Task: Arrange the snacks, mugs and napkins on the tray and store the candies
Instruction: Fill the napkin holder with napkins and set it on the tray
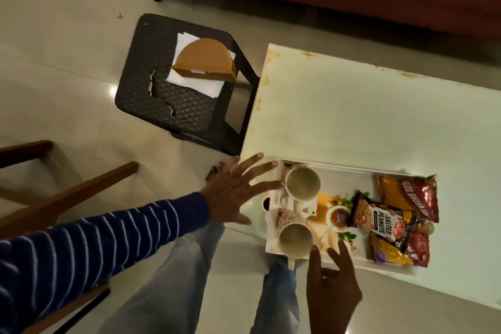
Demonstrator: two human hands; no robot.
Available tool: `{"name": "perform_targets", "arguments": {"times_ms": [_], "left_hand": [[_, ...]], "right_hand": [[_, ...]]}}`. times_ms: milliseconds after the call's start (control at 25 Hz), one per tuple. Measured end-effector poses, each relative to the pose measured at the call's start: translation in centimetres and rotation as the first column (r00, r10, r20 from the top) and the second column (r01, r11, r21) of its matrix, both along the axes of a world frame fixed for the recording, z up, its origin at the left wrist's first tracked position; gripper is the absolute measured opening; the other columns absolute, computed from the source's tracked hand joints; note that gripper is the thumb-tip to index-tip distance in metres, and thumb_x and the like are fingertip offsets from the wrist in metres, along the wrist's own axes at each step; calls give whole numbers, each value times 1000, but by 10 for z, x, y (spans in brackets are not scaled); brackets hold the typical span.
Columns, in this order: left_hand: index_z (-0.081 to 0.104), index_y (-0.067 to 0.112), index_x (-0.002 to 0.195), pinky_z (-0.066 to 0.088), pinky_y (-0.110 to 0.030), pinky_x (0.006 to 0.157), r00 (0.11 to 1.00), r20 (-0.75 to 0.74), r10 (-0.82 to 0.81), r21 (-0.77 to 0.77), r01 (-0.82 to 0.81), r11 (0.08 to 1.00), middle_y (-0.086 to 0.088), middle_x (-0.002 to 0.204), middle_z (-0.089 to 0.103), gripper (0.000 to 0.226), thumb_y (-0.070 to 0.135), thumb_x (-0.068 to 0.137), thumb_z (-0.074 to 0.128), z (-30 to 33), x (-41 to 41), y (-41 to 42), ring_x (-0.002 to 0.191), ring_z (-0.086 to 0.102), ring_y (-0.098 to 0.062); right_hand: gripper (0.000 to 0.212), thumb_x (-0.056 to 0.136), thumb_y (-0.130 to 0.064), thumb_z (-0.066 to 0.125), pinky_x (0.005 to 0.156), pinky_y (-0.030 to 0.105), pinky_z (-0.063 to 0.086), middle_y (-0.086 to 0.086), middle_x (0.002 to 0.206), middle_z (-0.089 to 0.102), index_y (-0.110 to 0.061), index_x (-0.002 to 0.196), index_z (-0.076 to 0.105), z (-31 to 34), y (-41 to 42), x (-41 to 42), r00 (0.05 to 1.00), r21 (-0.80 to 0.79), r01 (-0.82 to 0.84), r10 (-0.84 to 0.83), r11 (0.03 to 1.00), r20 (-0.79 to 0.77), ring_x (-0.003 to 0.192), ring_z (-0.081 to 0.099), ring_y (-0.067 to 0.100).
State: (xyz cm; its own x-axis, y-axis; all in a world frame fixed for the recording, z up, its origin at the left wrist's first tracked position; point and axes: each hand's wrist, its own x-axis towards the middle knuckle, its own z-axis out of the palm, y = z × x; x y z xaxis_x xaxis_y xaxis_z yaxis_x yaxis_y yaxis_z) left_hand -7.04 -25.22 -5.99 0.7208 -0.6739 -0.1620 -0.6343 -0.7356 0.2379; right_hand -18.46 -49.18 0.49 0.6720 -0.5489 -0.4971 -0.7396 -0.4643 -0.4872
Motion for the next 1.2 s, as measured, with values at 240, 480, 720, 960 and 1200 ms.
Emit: {"name": "perform_targets", "arguments": {"times_ms": [240, 480, 720, 960, 1200], "left_hand": [[27, 29, 149, 28, -58, 111, 773, -158, 615, -186, -635, 750, -3, 156, 25, 101, 81, 69, 60, 12, 82, 78, 142, 26, -24], [53, 25, 125, 47, -6, 72, 315, -467, 826, -401, -908, 120, 1, 130, 56, 52, 52, 84, 69, 4, 158, 154, 105, 55, -4], [59, 24, 126, 44, -7, 67, 69, -655, 753, -201, -976, -85, 6, 125, 58, 47, 50, 88, 67, -17, 192, 184, 100, 58, -5], [68, 20, 109, 44, -1, 65, 172, -681, 712, -227, -974, 18, 1, 116, 64, 29, 36, 86, 74, -29, 191, 194, 90, 60, -2], [67, 15, 91, 51, -15, 85, 401, -617, 677, -270, -916, 297, 0, 127, 61, 26, 29, 76, 83, -38, 171, 222, 104, 59, -8]], "right_hand": [[43, 92, -16, 67, 62, 7, 45, 6, 119, 70, -12, 134, 60, 3, 42, 121, 964, 105, -212, 190, 972, 183, 80, 68, 14], [31, 96, -24, 64, 66, -2, 43, -1, 122, 68, -15, 125, 67, -17, 122, 236, 921, 251, -365, 309, 896, 237, 87, 63, 0], [40, 97, -37, 61, 94, 19, 49, -4, 134, 62, -21, 133, 62, -49, 207, 316, 926, 326, -377, 340, 867, 168, 114, 58, 8], [40, 94, -39, 66, 94, 29, 52, 0, 128, 65, -17, 128, 62, -75, 234, 333, 931, 241, -364, 343, 900, 127, 114, 61, 16], [25, 87, -26, 76, 99, 34, 50, 1, 126, 61, -15, 107, 66, -82, 226, 296, 887, 201, -455, 421, 868, 188, 115, 56, 14]]}}
